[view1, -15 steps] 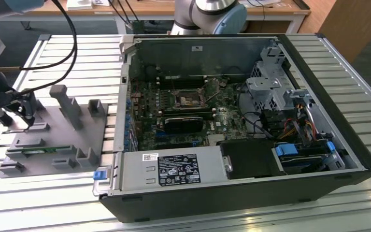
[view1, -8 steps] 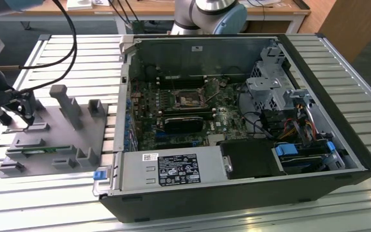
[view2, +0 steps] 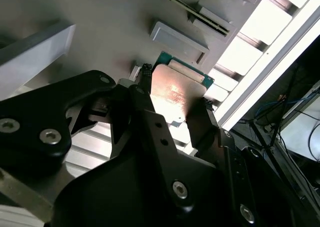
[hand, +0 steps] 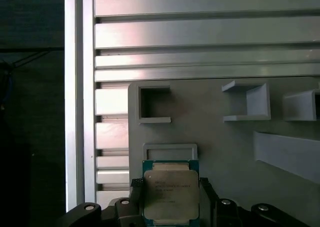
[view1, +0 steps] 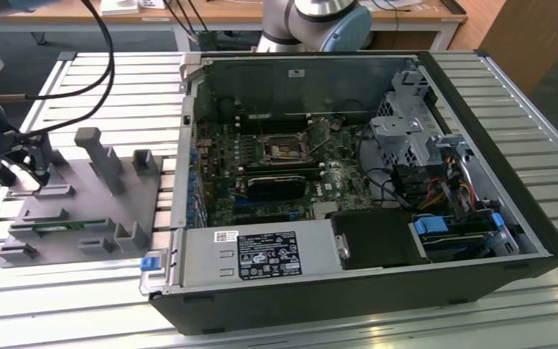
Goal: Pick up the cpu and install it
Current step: 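Pick up the cpu and move it towards the insertion slot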
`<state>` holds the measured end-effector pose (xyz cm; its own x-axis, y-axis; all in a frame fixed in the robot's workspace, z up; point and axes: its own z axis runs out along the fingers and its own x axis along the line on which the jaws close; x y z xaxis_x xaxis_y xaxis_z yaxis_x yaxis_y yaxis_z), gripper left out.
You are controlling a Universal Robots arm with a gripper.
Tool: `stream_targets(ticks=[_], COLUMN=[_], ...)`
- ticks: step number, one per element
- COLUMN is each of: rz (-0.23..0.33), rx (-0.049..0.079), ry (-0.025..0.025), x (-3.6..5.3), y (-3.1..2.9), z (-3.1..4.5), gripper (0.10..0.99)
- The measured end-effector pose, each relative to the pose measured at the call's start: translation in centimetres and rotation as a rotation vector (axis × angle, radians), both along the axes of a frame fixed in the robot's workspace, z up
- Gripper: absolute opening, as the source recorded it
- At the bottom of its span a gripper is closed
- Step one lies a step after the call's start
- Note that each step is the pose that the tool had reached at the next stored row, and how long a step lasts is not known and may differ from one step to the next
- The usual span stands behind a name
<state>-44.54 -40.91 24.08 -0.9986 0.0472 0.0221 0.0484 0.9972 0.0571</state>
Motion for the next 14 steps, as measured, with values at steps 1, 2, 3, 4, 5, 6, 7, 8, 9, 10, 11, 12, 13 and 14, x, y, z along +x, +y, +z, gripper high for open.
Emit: stream_targets(ticks=[1, 2, 3, 4, 5, 6, 7, 8, 9, 10, 11, 12, 13, 14], rz=[0.0, 0.0, 0.0, 0.0, 0.0, 0.0, 0.0, 0.0, 0.0, 0.0, 0.0, 0.0, 0.0, 0.0], rx=[0.0, 0.0, 0.0, 0.0, 0.0, 0.0, 0.0, 0.0, 0.0, 0.0, 0.0, 0.0, 0.0, 0.0], ry=[0.0, -0.0001, 0.0, 0.0, 0.0, 0.0, 0.0, -0.0001, 0.0, -0.0001, -0.0003, -0.0003, 0.0, -0.0001], x=[0.0, 0.0, 0.0, 0.0, 0.0, 0.0, 0.0, 0.0, 0.0, 0.0, 0.0, 0.0, 0.0, 0.0], y=[0.0, 0.0, 0.0, 0.0, 0.0, 0.0, 0.0, 0.0, 0.0, 0.0, 0.0, 0.0, 0.0, 0.0], z=[0.09, 0.18, 0.28, 0.35, 0.42, 0.48, 0.56, 0.63, 0.7, 0.75, 0.77, 0.81, 0.86, 0.89], gripper=[0.529, 0.529, 0.529, 0.529, 0.529, 0.529, 0.529, 0.529, 0.529, 0.529, 0.529, 0.529, 0.529, 0.529])
